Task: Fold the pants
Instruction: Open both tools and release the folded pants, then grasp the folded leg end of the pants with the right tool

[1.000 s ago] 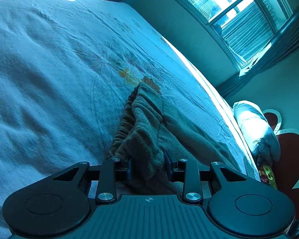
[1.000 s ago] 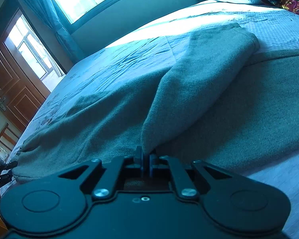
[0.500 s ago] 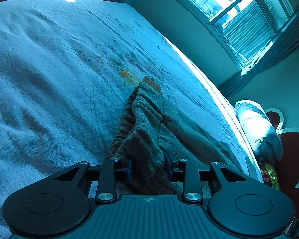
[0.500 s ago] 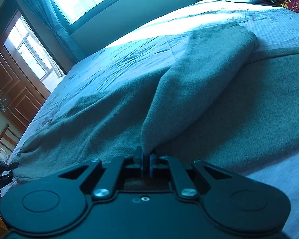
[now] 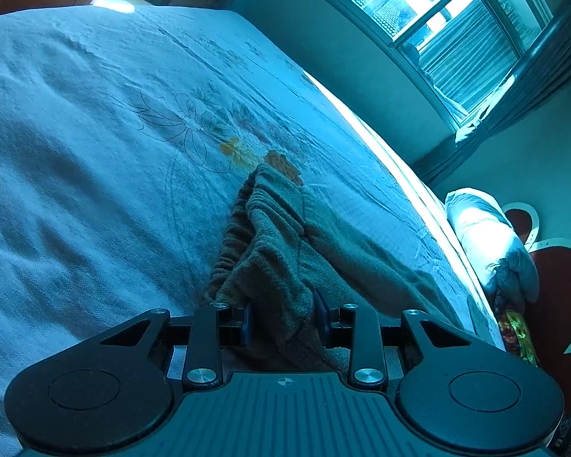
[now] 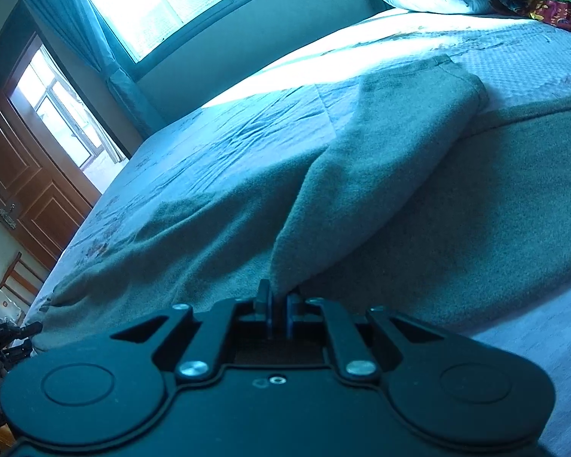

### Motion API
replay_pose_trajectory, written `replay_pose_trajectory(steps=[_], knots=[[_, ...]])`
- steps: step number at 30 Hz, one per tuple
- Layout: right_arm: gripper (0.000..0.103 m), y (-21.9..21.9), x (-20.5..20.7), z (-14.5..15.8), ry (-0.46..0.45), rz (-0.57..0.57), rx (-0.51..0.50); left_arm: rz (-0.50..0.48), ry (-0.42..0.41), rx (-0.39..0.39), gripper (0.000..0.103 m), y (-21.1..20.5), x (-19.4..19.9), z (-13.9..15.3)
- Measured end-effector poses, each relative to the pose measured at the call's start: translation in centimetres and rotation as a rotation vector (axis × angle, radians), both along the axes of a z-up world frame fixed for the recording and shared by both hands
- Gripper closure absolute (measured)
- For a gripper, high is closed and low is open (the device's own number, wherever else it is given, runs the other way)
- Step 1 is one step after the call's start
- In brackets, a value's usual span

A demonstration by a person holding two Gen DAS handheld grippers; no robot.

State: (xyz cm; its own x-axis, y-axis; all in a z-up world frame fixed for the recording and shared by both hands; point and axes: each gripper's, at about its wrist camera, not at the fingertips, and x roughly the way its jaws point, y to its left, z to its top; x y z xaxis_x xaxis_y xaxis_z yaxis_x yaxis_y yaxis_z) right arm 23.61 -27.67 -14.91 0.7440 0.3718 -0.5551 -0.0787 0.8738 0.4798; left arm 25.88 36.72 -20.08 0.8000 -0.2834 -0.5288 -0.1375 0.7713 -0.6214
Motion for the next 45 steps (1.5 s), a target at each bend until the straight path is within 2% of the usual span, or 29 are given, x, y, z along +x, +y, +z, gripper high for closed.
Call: replay_pose_trajectory(steps=[3, 5, 9, 12, 14, 16, 19, 22, 23, 24, 25, 26, 27, 28, 33, 38, 40, 45], knots=[[0.103, 0.5, 0.5, -1.3, 0.052, 0.014, -0.057, -0.001, 0.013, 0.024, 0.070, -0.2, 0.2, -0.4], [0.103, 0.1, 0.5, -1.8, 0.062, -0.006, -0.016, 0.001, 0.014, 0.044, 0.070, -0.6, 0.3, -0.1], [0.103, 0.3, 0.1, -1.2, 0.041, -0.002, -0.031, -0.010, -0.019, 0.072, 0.070, -0.8, 0.4, 1.4], [0.103, 0.0, -0.7, -0.3, -0.024, 0.004, -0.010, -0.009, -0.068, 0.056, 0.070, -0.7, 0.3, 2.5], [0.103, -0.2, -0.6, -0.4, -0.016, 0.012, 0.001, -0.011, -0.031, 0.085, 0.070, -0.6, 0.5, 2.4], [0.103, -0.2, 0.0, -1.7, 0.046, 0.017, -0.030, -0.012, 0.038, 0.094, 0.070, -0.4, 0.9, 0.9], [0.103, -0.1, 0.1, -1.8, 0.047, 0.004, -0.016, 0.006, 0.021, 0.078, 0.070, -0.4, 0.5, 0.3], [0.101, -0.2, 0.2, -1.7, 0.053, 0.014, -0.017, 0.007, 0.019, 0.110, 0.068, -0.9, 0.0, 0.9], [0.099, -0.6, 0.2, -1.5, 0.057, 0.005, -0.007, 0.009, 0.021, 0.131, 0.060, -1.0, -0.2, 1.2], [0.089, -1.0, -0.1, -1.2, 0.055, -0.020, 0.000, 0.021, 0.023, 0.158, 0.054, -1.2, -0.5, 1.7], [0.078, -1.5, -0.4, -0.8, 0.041, -0.044, 0.001, 0.060, 0.039, 0.218, 0.030, -1.5, -1.0, 2.5], [0.072, -2.0, -0.9, -0.3, 0.021, -0.061, -0.004, 0.097, 0.057, 0.279, 0.010, -1.9, -1.5, 3.2], [0.066, -2.5, -1.3, 0.2, 0.001, -0.078, -0.019, 0.120, 0.057, 0.352, 0.010, -2.6, -2.2, 4.0], [0.063, -2.8, -1.7, 0.6, -0.014, -0.083, -0.030, 0.111, 0.052, 0.396, 0.010, -3.3, -2.8, 4.7], [0.063, -4.0, -2.2, 1.6, -0.053, -0.102, -0.056, 0.101, 0.027, 0.569, 0.010, -9.7, -4.0, 6.4], [0.063, -3.1, -1.7, 2.1, -0.064, -0.091, -0.115, 0.101, 0.045, 0.612, 0.009, -17.5, -3.4, 5.8], [0.063, -2.3, -1.0, 2.7, -0.072, -0.093, -0.179, 0.097, 0.065, 0.651, 0.009, -20.2, -3.0, 5.3], [0.063, -0.4, 2.2, 3.8, -0.088, -0.098, -0.283, 0.121, 0.121, 0.675, 0.008, -24.6, -2.9, 4.7]])
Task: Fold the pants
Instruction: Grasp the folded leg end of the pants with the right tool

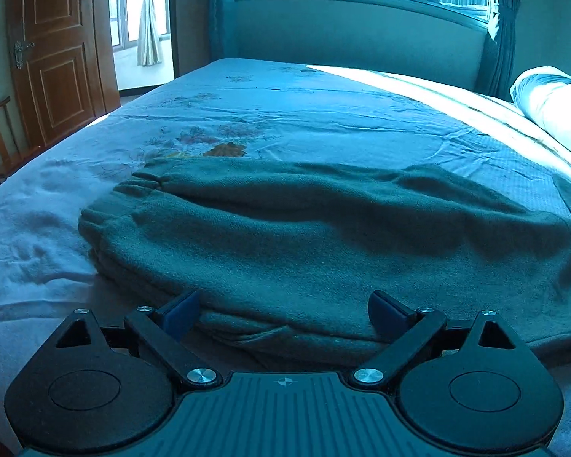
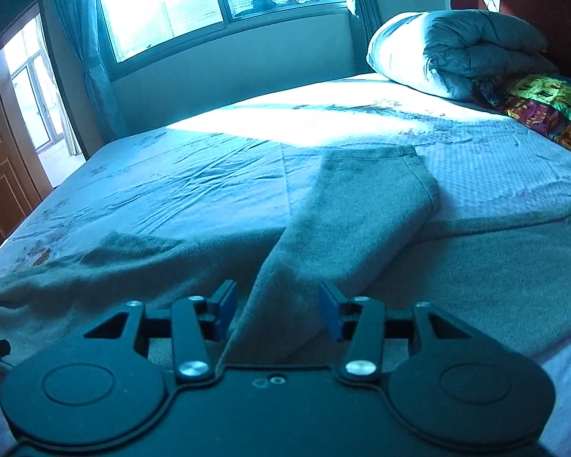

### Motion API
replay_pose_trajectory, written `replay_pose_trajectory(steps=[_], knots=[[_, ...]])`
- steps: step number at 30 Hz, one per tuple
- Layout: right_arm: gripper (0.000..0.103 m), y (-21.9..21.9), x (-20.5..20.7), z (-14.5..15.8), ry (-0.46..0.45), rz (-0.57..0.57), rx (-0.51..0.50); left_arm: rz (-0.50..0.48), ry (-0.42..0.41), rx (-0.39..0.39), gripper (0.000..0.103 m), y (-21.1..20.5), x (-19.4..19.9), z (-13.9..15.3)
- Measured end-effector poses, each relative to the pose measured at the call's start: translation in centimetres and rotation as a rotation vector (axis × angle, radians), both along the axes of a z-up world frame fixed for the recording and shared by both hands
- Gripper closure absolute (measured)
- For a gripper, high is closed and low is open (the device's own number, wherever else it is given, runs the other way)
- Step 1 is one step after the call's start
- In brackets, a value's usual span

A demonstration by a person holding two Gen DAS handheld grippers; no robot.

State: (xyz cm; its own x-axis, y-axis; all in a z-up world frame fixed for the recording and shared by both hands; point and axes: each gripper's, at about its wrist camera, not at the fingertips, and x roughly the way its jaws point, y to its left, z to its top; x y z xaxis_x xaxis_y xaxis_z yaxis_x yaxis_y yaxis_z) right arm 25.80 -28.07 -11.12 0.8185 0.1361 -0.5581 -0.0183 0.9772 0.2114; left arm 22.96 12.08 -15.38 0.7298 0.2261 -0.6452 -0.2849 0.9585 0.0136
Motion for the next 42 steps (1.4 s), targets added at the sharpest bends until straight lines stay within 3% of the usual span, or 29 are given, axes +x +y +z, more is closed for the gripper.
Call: replay_pose_trajectory(steps=[3, 6, 9, 11, 12, 18, 23, 26, 27, 32, 35, 38, 42], knots=[[0.065, 0.7, 1.4, -0.3, 0.017, -0.009, -0.004, -0.009, 0.000, 0.008, 0.006, -2.6, -0.2, 0.0], [0.066, 1.8, 2.3, -0.8, 0.013, -0.009, -0.075, -0.019, -0.016, 0.038, 0.004, -4.7, 0.3, 0.0], [0.068, 2.9, 3.3, -1.2, 0.013, -0.021, -0.198, -0.022, 0.063, 0.104, 0.000, -6.5, 1.9, -0.8], [0.086, 3.0, 3.7, -1.9, 0.042, -0.017, -0.260, -0.021, 0.102, 0.152, 0.000, -7.2, 2.6, -1.8], [0.103, 2.6, 3.7, -2.1, 0.056, -0.020, -0.254, -0.017, 0.097, 0.156, 0.000, -7.3, 2.5, -1.9], [0.103, -1.3, 0.5, -2.1, 0.052, -0.085, -0.156, -0.029, 0.080, 0.143, 0.000, -7.1, 2.2, -2.1], [0.101, -5.7, -4.7, -3.6, 0.127, -0.225, 0.092, -0.033, 0.076, 0.146, 0.000, -7.2, 2.3, -2.2], [0.101, -6.8, -6.1, -3.8, 0.140, -0.262, 0.091, -0.041, 0.068, 0.146, 0.000, -7.0, 2.3, -2.3], [0.093, -7.0, -6.2, -3.2, 0.120, -0.267, 0.085, -0.042, 0.066, 0.144, 0.000, -7.0, 2.3, -2.3], [0.090, -5.2, -4.8, 0.1, -0.024, -0.157, -0.066, -0.044, 0.062, 0.138, 0.000, -6.8, 2.4, -2.4], [0.077, -2.1, -1.6, 0.0, 0.003, -0.026, -0.264, -0.042, 0.056, 0.131, 0.000, -6.8, 2.3, -2.4], [0.078, 0.5, 0.7, -1.1, 0.000, 0.048, -0.441, -0.013, 0.048, 0.135, 0.000, -6.6, 1.9, -1.8], [0.080, 1.9, 2.9, -3.0, 0.020, 0.062, -0.617, 0.030, 0.049, 0.149, 0.000, -5.9, 2.0, -2.0]])
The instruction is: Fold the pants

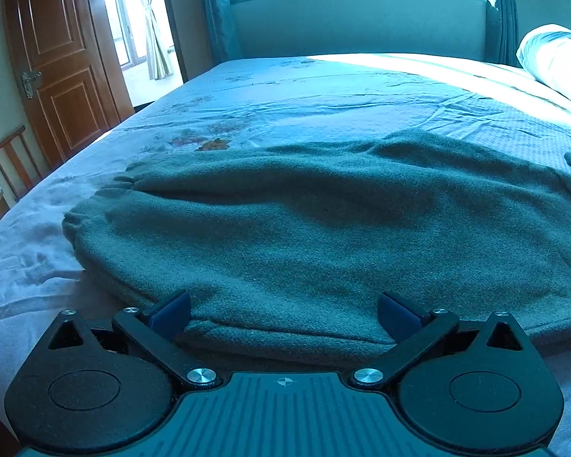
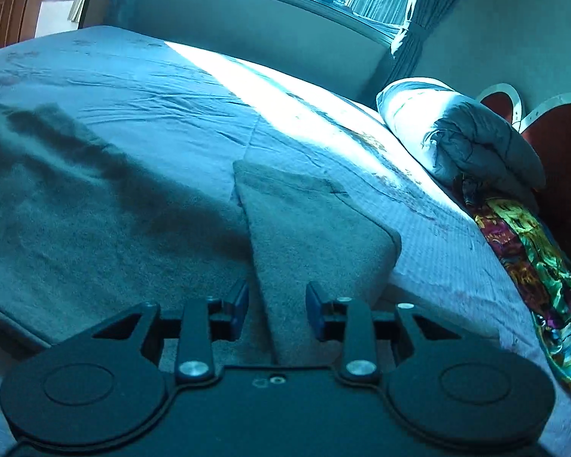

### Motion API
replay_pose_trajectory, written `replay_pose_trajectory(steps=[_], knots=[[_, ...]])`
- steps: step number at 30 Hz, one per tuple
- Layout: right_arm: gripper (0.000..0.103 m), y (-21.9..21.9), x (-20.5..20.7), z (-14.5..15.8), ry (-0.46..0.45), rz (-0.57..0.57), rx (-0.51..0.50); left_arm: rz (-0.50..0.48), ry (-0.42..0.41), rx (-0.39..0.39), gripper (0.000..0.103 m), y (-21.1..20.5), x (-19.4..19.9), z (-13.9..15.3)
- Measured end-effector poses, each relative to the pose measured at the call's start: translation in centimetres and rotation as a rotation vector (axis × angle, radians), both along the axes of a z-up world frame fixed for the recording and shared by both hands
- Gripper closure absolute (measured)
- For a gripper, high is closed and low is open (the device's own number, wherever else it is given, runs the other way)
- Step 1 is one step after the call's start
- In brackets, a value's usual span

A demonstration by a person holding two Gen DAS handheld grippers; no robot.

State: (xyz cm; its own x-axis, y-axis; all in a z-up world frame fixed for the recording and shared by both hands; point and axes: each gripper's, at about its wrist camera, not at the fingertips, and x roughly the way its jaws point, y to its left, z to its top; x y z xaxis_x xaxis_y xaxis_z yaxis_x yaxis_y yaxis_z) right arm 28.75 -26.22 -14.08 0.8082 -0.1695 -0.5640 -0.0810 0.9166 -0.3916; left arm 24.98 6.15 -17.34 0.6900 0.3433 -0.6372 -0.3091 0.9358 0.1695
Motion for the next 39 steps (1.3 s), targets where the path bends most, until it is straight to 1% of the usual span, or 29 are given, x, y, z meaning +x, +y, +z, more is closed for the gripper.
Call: replay_pose_trajectory(steps=[1, 2, 3, 6, 8, 9, 10, 11, 12, 13, 14, 16, 18, 19, 20, 22, 23, 25, 27, 29, 31, 32, 33, 34, 35, 36, 39], knots=[[0.089, -0.2, 0.2, -0.2, -0.003, -0.008, -0.013, 0.004, 0.000, -0.001, 0.000, 0.1, 0.1, -0.1], [0.100, -0.8, 0.2, -0.1, -0.008, -0.026, 0.008, 0.004, 0.002, -0.005, 0.000, 0.2, 0.1, -0.2], [0.103, -1.7, 0.1, 0.2, -0.013, -0.058, 0.048, 0.004, 0.003, -0.006, 0.000, 0.2, 0.2, -0.2], [0.103, -6.7, -2.0, 1.6, -0.049, -0.191, 0.262, 0.002, 0.001, -0.016, 0.000, 0.4, 0.3, -0.4], [0.103, -10.8, -3.8, 1.3, -0.040, -0.307, 0.469, 0.002, -0.003, -0.026, 0.000, 0.5, 0.3, -0.5], [0.098, -13.4, -4.9, 0.6, -0.025, -0.379, 0.609, -0.001, -0.004, -0.027, 0.000, 0.5, 0.3, -0.6], [0.091, -15.3, -6.0, -0.2, -0.011, -0.428, 0.711, -0.001, -0.006, -0.028, 0.000, 0.6, 0.3, -0.6], [0.092, -16.1, -6.7, -0.7, 0.000, -0.439, 0.750, -0.002, -0.007, -0.028, 0.000, 0.5, 0.3, -0.6], [0.094, -16.1, -7.4, -0.7, -0.005, -0.424, 0.718, -0.003, -0.009, -0.025, 0.000, 0.5, 0.2, -0.7], [0.090, -15.4, -7.8, -0.1, -0.021, -0.414, 0.646, -0.003, -0.010, -0.025, 0.000, 0.5, 0.2, -0.7], [0.087, -14.6, -8.2, 0.4, -0.036, -0.388, 0.589, -0.004, -0.012, -0.025, 0.000, 0.5, 0.2, -0.7], [0.087, -13.1, -8.4, 1.4, -0.065, -0.308, 0.525, -0.005, -0.013, -0.026, 0.000, 0.6, 0.2, -0.7], [0.084, -11.0, -7.8, 2.0, -0.061, -0.221, 0.427, -0.002, -0.014, -0.031, 0.000, 0.6, 0.2, -0.7], [0.081, -9.6, -7.1, 2.1, -0.048, -0.169, 0.353, -0.001, -0.015, -0.033, 0.000, 0.6, 0.1, -0.7], [0.079, -8.5, -6.7, 2.0, -0.039, -0.125, 0.297, 0.001, -0.016, -0.037, 0.000, 0.6, 0.1, -0.6], [0.069, -5.7, -5.6, 1.4, -0.024, -0.028, 0.141, 0.000, -0.017, -0.041, 0.000, 0.6, 0.0, -0.6], [0.066, -4.3, -5.3, 0.9, -0.021, 0.017, 0.059, -0.002, -0.017, -0.040, 0.000, 0.6, 0.0, -0.6], [0.062, -2.0, -4.8, 0.0, -0.028, 0.084, -0.089, -0.003, -0.016, -0.041, 0.000, 0.6, 0.0, -0.6], [0.062, -0.6, -4.1, -0.9, 0.000, 0.126, -0.168, -0.004, -0.016, -0.041, 0.000, 0.7, 0.0, -0.6], [0.062, 0.0, -3.4, -1.4, -0.003, 0.138, -0.192, -0.003, -0.014, -0.042, 0.000, 0.7, 0.1, -0.6], [0.065, 0.3, -2.7, -1.9, 0.005, 0.156, -0.212, -0.002, -0.015, -0.041, 0.000, 0.7, 0.0, -0.6], [0.067, 0.3, -2.4, -1.9, 0.003, 0.157, -0.203, 0.000, -0.014, -0.039, 0.000, 0.6, 0.1, -0.6], [0.070, 0.1, -2.1, -2.0, 0.007, 0.153, -0.181, 0.002, -0.014, -0.035, 0.000, 0.6, 0.1, -0.7], [0.079, -0.1, -1.9, -2.0, 0.017, 0.147, -0.156, 0.002, -0.014, -0.033, 0.000, 0.6, 0.1, -0.7], [0.088, -0.4, -1.6, -1.8, 0.022, 0.142, -0.123, 0.002, -0.014, -0.033, 0.000, 0.5, 0.1, -0.7], [0.103, -1.0, -1.7, -1.5, 0.022, 0.118, -0.070, 0.001, -0.013, -0.032, 0.000, 0.6, 0.1, -0.7], [0.103, -3.0, -2.7, 0.5, -0.058, 0.061, 0.052, -0.002, -0.010, -0.034, 0.000, 0.6, 0.2, -0.7]])
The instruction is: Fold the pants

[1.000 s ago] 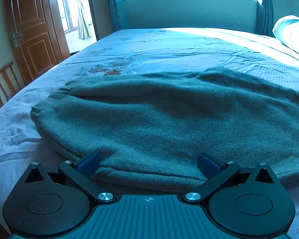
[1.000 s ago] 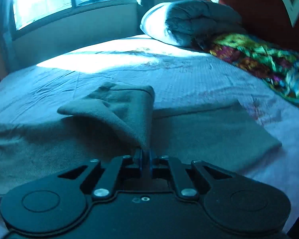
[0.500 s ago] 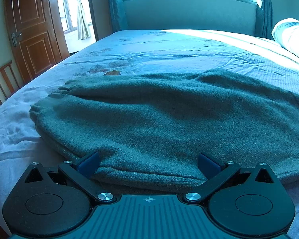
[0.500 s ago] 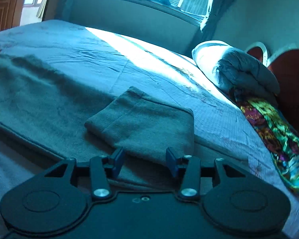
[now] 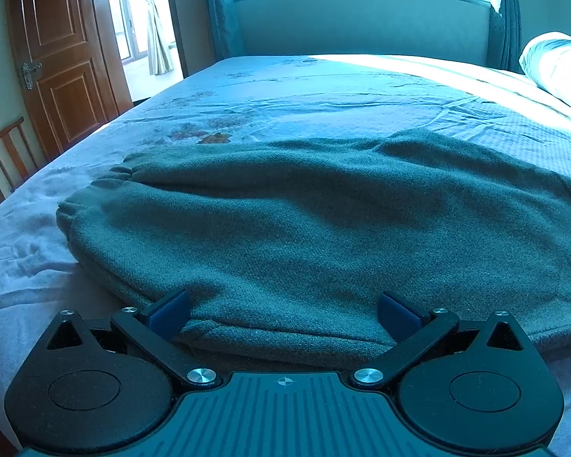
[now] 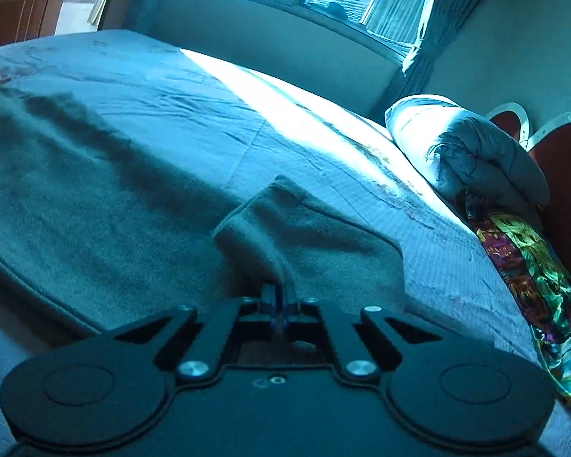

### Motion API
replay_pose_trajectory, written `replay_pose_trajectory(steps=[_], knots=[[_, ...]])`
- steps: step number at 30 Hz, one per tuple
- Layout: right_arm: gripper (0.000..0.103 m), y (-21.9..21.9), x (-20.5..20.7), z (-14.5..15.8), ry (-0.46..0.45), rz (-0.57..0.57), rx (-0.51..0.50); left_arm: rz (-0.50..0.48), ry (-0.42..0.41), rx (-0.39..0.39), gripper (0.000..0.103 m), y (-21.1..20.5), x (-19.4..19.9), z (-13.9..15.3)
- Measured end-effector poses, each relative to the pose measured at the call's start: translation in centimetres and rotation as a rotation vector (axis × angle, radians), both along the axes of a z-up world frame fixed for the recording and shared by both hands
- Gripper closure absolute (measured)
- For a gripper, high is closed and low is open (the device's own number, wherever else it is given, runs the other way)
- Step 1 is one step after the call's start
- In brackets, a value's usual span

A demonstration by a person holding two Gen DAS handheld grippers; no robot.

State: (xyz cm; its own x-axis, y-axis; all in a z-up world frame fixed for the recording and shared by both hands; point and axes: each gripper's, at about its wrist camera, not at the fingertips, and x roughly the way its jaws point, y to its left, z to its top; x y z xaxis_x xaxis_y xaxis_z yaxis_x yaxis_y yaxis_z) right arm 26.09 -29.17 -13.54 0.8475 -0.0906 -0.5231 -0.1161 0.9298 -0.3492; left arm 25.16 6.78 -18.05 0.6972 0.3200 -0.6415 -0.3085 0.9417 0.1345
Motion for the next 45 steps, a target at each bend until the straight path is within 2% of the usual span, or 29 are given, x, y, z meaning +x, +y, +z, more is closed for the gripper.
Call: replay_pose_trajectory(steps=[3, 7, 9, 14, 20, 23, 25, 26, 27, 28, 31, 34, 39, 43, 44, 45], knots=[[0.103, -3.1, -0.9, 2.4, -0.072, -0.071, 0.150, 0.001, 0.001, 0.002, 0.000, 0.0, 0.0, 0.0], [0.103, -11.0, -2.5, 5.4, -0.172, -0.232, 0.485, 0.000, 0.000, 0.001, 0.000, 0.0, 0.0, 0.0], [0.103, -14.9, -3.4, 5.9, -0.194, -0.308, 0.608, -0.004, 0.001, 0.001, 0.000, 0.0, 0.0, 0.0], [0.103, -21.9, -5.6, 4.1, -0.190, -0.461, 0.777, -0.008, 0.000, 0.008, 0.000, -0.1, -0.1, 0.0], [0.103, -26.4, -7.0, -1.4, -0.122, -0.628, 0.970, -0.015, 0.010, 0.010, 0.000, -0.1, 0.0, 0.1], [0.103, -27.0, -7.1, -3.4, -0.076, -0.657, 1.020, -0.023, 0.019, 0.011, 0.000, -0.1, 0.1, 0.2], [0.103, -27.2, -7.7, -4.2, -0.070, -0.662, 1.105, -0.028, 0.025, 0.010, 0.000, 0.0, 0.2, 0.3], [0.099, -27.0, -8.1, -4.0, -0.078, -0.652, 1.120, -0.030, 0.028, 0.009, 0.000, 0.0, 0.2, 0.4], [0.088, -26.6, -8.4, -3.7, -0.083, -0.632, 1.125, -0.032, 0.028, 0.009, 0.000, 0.0, 0.1, 0.6], [0.082, -25.9, -8.7, -3.3, -0.077, -0.607, 1.133, -0.033, 0.021, 0.014, 0.000, 0.0, -0.2, 0.8], [0.081, -23.5, -8.4, -3.0, -0.009, -0.493, 1.210, -0.027, -0.010, 0.014, 0.000, 0.1, -1.0, 1.1], [0.081, -19.9, -7.3, -3.0, 0.061, -0.402, 1.231, -0.024, -0.015, 0.006, 0.000, 0.3, -1.7, 1.2], [0.080, -16.9, -5.8, -3.8, 0.141, -0.384, 1.264, -0.027, -0.030, -0.023, 0.000, 1.2, -2.9, 1.8], [0.082, -16.4, -5.1, -3.7, 0.138, -0.384, 1.261, -0.020, -0.042, -0.046, 0.000, 2.2, -3.7, 1.8], [0.089, -16.3, -4.9, -3.6, 0.136, -0.390, 1.243, -0.017, -0.042, -0.054, 0.000, 2.3, -3.8, 1.7], [0.103, -16.1, -4.9, -3.3, 0.134, -0.390, 1.209, -0.016, -0.043, -0.062, 0.000, 2.5, -3.9, 1.7]])
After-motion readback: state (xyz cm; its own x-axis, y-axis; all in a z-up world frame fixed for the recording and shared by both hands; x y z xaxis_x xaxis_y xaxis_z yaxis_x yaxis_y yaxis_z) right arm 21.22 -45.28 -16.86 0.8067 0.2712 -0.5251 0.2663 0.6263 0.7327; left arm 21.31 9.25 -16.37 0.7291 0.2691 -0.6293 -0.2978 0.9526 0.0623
